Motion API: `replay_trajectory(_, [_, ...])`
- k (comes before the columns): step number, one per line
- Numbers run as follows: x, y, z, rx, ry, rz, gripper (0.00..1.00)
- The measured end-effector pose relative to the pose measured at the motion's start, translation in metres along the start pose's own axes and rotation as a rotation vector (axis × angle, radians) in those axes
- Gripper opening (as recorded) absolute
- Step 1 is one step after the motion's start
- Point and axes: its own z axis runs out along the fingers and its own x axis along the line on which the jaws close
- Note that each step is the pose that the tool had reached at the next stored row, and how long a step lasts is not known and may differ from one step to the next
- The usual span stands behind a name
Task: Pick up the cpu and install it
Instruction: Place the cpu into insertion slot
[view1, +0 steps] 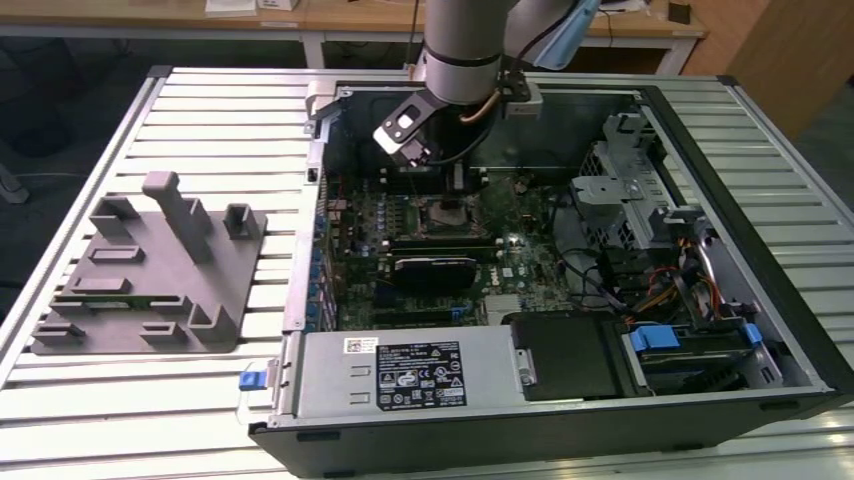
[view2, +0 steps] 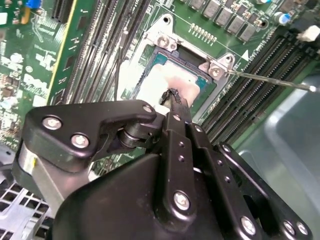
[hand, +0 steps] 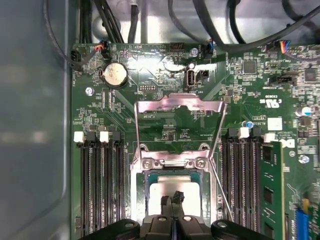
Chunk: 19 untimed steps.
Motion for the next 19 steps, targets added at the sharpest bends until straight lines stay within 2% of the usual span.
replay_trajectory(16, [-0.0014, 0.0012, -0.0496, -0.0003, -0.0001, 0.000, 0.11])
replay_trajectory(19, [-0.0015, 0.0013, -0.0550, -0.0003, -0.0002, 0.000, 0.11])
